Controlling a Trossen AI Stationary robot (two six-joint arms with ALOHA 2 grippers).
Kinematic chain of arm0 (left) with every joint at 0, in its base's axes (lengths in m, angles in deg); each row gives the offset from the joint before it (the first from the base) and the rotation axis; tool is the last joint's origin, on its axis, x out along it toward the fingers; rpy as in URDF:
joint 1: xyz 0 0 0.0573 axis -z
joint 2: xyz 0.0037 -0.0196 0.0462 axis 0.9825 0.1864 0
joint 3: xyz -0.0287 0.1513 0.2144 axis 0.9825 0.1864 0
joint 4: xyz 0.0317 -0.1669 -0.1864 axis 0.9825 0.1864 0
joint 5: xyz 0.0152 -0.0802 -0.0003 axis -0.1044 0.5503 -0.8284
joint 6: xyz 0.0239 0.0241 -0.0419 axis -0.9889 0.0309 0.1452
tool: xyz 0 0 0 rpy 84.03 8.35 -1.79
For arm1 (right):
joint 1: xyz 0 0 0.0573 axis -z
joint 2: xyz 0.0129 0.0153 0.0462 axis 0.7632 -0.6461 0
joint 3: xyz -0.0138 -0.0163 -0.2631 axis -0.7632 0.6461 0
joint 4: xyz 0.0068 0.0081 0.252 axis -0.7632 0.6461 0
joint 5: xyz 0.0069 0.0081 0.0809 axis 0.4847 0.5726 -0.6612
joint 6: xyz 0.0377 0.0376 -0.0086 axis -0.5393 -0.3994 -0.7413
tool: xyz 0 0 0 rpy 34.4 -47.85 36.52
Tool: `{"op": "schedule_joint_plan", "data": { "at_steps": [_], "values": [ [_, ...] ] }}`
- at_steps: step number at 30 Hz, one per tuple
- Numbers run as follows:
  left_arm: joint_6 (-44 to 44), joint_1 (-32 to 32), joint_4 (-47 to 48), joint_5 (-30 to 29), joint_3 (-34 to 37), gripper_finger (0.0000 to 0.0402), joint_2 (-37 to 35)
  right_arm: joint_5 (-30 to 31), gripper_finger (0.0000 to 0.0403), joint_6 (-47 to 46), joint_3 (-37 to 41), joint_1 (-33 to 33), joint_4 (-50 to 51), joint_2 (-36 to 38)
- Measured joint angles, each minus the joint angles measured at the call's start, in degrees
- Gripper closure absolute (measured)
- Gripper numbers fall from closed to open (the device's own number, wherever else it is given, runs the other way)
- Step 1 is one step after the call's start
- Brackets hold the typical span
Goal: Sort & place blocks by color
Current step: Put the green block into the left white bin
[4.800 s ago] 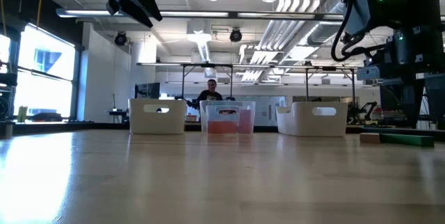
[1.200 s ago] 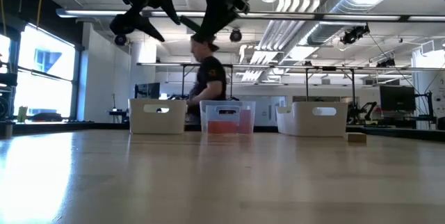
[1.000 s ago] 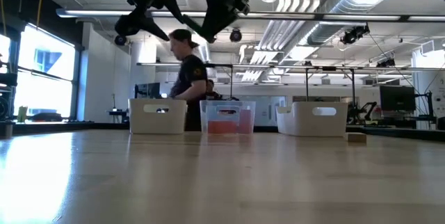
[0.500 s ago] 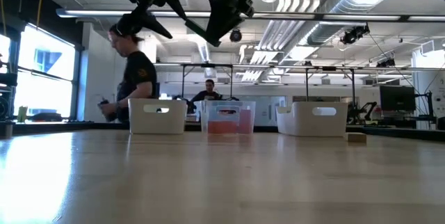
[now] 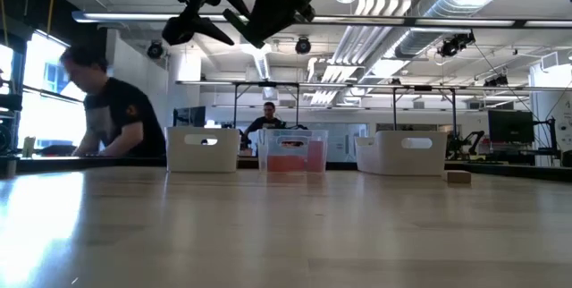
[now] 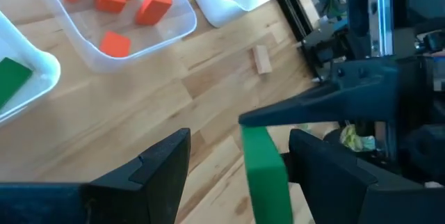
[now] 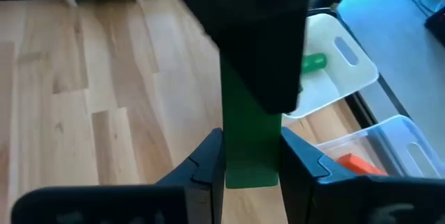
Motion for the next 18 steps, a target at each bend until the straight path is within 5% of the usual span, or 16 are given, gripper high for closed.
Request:
{"op": "schedule_joint_plan", "data": {
  "at_steps": [8, 18],
  "values": [
    [-0.1, 0.0, -0.3, 1.1, 0.0, 0.0174, 1.1, 1.3, 0.0328, -0.9, 0.0, 0.1, 0.2, 0.0],
    [-0.2, 0.0, -1.3, 1.6, 0.0, 0.0240, 1.1, 2.0, 0.0329, -1.0, 0.0, 0.1, 0.2, 0.0]
  ]
}}
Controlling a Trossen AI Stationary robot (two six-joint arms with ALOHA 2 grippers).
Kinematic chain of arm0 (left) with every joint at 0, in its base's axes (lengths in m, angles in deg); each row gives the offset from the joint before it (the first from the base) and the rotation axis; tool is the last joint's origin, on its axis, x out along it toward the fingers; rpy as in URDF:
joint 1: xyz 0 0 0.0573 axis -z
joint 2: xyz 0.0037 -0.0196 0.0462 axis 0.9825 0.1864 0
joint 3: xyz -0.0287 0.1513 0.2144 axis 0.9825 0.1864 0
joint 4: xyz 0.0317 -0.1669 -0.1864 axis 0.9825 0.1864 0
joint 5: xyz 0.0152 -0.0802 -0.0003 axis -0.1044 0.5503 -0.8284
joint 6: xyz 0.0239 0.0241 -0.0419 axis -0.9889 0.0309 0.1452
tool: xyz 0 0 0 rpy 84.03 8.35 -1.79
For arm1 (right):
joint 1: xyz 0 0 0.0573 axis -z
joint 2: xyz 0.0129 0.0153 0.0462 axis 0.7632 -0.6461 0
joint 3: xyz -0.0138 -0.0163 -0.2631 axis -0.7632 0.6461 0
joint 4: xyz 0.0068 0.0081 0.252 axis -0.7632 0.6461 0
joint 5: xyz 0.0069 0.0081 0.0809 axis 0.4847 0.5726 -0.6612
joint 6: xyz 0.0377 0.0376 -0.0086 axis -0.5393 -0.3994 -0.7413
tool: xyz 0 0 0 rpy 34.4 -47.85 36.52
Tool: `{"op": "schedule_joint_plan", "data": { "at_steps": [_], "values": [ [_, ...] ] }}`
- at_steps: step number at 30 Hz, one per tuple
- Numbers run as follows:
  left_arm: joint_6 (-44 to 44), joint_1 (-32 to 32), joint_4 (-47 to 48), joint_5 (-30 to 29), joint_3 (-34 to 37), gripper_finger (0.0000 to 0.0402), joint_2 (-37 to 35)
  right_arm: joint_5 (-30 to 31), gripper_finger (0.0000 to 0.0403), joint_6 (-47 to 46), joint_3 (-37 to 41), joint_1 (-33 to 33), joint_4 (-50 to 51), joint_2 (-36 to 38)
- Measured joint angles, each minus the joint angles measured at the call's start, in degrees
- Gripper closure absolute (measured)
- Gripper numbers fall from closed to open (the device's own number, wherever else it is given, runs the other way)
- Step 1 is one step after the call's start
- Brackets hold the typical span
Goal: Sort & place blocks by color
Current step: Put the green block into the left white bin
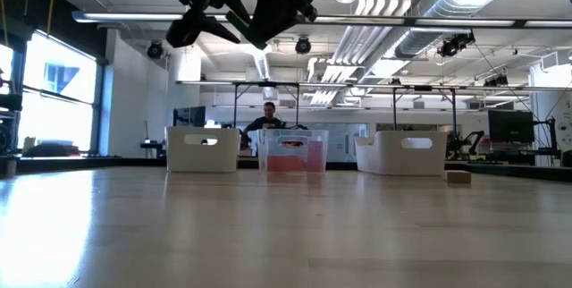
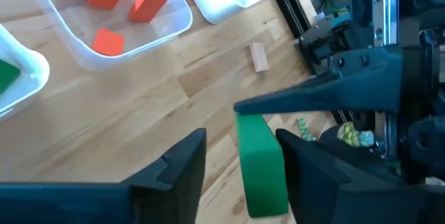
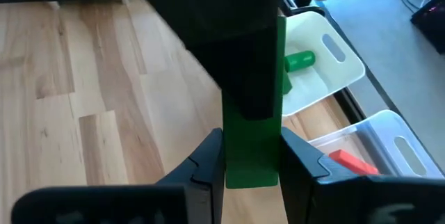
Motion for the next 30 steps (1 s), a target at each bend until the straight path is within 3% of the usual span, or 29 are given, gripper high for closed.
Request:
{"op": "schedule_joint_plan", "data": {
  "at_steps": [16, 25, 30],
  "values": [
    [-5.6, 0.0, -1.4, 0.3, 0.0, 0.0365, 0.0, 1.8, 0.0329, -2.7, 0.0, 0.0, 0.1, 0.0],
    [-9.8, 0.0, -1.4, 0.3, 0.0, 0.0360, 0.0, 1.2, 0.0328, -5.2, 0.0, 0.0, 0.2, 0.0],
    [-13.1, 0.0, -1.2, 0.6, 0.0, 0.0363, 0.0, 0.4, 0.0276, -7.1, 0.0, 0.0, 0.5, 0.0]
  ]
}}
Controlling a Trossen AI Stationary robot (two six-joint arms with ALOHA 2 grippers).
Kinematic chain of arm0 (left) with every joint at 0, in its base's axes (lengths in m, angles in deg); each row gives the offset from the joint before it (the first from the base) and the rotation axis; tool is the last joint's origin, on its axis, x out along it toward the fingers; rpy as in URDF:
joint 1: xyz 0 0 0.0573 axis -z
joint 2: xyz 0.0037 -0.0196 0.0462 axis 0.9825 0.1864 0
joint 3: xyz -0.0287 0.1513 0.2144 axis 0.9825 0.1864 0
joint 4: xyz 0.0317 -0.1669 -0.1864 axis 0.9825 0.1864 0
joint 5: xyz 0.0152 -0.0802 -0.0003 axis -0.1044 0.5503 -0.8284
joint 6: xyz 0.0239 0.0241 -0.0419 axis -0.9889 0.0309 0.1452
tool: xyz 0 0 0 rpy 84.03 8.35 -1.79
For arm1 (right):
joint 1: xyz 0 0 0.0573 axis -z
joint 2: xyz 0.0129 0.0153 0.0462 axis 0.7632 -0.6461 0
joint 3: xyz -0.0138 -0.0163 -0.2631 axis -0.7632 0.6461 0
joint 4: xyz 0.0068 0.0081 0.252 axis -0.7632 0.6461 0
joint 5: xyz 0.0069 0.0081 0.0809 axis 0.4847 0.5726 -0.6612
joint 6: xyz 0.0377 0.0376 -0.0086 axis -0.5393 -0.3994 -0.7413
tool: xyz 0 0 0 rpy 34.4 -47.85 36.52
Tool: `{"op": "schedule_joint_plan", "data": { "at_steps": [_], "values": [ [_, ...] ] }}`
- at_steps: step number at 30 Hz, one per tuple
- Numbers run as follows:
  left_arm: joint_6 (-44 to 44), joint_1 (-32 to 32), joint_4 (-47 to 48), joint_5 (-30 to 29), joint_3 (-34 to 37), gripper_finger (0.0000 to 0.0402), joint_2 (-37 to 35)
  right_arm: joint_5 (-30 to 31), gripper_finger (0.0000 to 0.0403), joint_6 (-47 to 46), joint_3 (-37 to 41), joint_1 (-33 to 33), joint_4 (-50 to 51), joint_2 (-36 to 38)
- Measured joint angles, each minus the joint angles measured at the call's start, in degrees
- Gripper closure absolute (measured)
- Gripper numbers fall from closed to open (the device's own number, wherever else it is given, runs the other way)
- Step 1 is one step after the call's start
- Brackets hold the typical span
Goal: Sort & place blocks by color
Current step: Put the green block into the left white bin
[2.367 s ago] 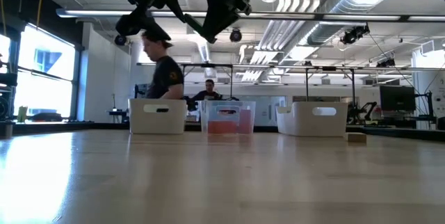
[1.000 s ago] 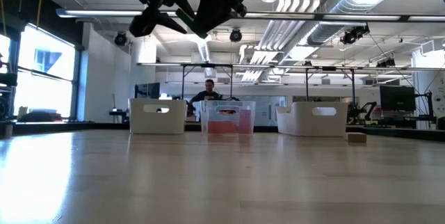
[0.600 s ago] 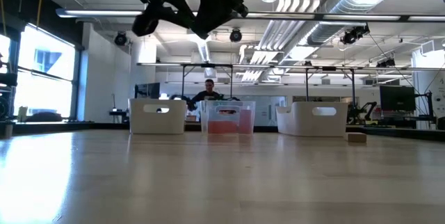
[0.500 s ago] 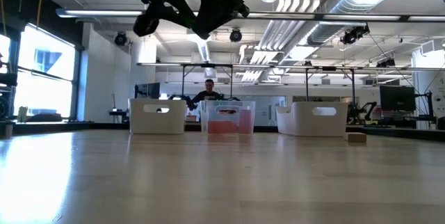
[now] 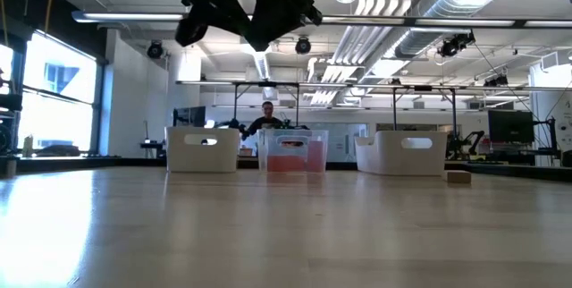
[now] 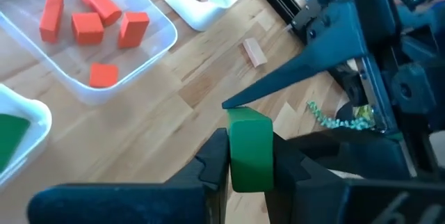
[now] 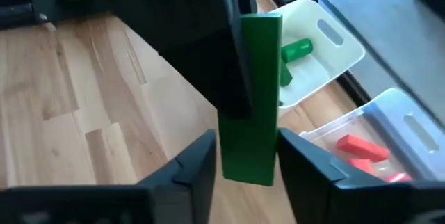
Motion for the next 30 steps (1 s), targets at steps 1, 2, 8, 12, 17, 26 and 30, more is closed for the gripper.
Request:
{"op": "schedule_joint_plan", "data": {
  "at_steps": [1, 2, 8, 12, 17, 26, 30],
  "values": [
    [-0.9, 0.0, 0.0, 0.1, 0.0, 0.0363, 0.0, -0.1, 0.0262, -0.9, 0.0, 0.0, 0.0, 0.0],
    [-1.6, 0.0, 0.1, 0.1, 0.0, 0.0363, 0.0, -0.2, 0.0249, -2.2, 0.0, 0.0, 0.1, 0.0],
    [-6.4, 0.0, 1.7, -0.8, 0.0, 0.0363, 0.0, -0.1, 0.0190, -9.4, 0.0, 0.0, 3.8, 0.0],
    [-10.9, -0.7, 4.4, -2.6, 0.0, 0.0363, 0.0, -0.2, 0.0181, -17.0, 0.0, 0.0, 7.8, 0.0],
    [-17.2, -2.9, 8.8, -7.3, 0.0, 0.0364, 0.0, 0.0, 0.0179, -26.1, 0.0, 0.0, 13.7, 0.0],
    [-25.4, -10.2, 12.6, -8.3, 0.0, 0.0364, 0.9, 0.2, 0.0179, -34.4, 0.0, 0.0, 24.1, 0.0],
    [-27.7, -14.1, 12.6, -8.3, 0.0, 0.0364, 2.7, 0.2, 0.0179, -34.4, 0.0, 0.3, 26.6, 0.0]
  ]
}}
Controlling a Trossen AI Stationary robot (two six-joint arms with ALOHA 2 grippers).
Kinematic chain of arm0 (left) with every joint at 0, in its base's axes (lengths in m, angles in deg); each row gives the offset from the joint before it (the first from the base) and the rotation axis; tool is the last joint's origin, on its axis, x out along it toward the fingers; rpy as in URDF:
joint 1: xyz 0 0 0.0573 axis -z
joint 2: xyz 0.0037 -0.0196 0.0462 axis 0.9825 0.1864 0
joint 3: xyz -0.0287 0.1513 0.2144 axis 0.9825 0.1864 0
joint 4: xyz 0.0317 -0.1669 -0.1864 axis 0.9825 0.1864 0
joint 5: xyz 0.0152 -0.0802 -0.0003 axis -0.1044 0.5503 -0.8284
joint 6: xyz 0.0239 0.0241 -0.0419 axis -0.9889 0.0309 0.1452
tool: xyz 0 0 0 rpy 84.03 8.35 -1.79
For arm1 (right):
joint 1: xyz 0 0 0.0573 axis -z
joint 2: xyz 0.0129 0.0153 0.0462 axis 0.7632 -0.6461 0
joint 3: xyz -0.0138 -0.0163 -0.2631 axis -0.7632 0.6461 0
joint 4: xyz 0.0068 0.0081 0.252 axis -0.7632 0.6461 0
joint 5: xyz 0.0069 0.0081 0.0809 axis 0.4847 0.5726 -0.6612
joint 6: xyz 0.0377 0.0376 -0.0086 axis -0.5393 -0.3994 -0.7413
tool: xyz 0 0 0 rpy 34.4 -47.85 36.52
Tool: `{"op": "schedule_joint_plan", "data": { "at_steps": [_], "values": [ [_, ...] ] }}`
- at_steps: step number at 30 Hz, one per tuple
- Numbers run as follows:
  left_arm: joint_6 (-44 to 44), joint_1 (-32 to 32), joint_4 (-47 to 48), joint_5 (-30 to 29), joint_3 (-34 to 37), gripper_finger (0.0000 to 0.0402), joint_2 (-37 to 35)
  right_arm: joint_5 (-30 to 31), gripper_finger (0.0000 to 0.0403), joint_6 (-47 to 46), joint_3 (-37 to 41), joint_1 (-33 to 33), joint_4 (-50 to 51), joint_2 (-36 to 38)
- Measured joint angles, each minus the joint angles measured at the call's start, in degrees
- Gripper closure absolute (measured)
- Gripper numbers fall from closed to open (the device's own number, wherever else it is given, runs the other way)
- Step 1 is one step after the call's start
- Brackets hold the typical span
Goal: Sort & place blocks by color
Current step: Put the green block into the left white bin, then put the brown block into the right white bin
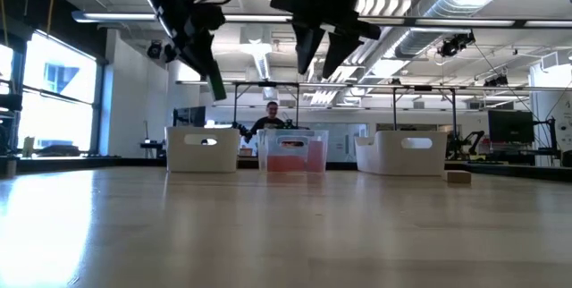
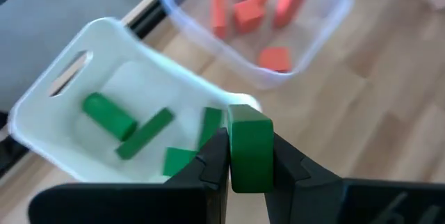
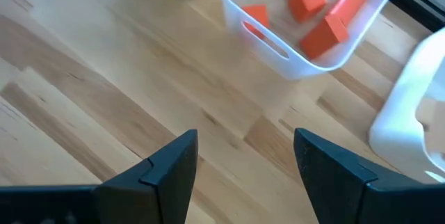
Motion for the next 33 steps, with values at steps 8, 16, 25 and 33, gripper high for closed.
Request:
{"op": "schedule_joint_plan", "data": {
  "at_steps": [8, 16, 25, 33],
  "values": [
    [-3.7, -6.4, 0.2, 0.0, 0.0, 0.0360, 7.2, 0.0, 0.0179, 0.3, 0.0, 2.6, 7.9, 0.0],
    [-4.3, -10.0, -0.9, 0.0, 0.0, 0.0352, 12.4, -5.7, 0.0179, 4.5, 0.0, 7.9, 17.9, 0.0],
    [-4.2, -12.7, -1.9, 0.0, 0.0, 0.0340, 13.4, -11.0, 0.0179, 11.5, 0.0, 12.0, 26.3, 0.0],
    [-4.2, -13.7, -2.0, 1.8, 0.0, 0.0282, 13.4, -11.6, 0.0179, 10.6, 1.8, 11.5, 29.6, 0.2]
  ]
}}
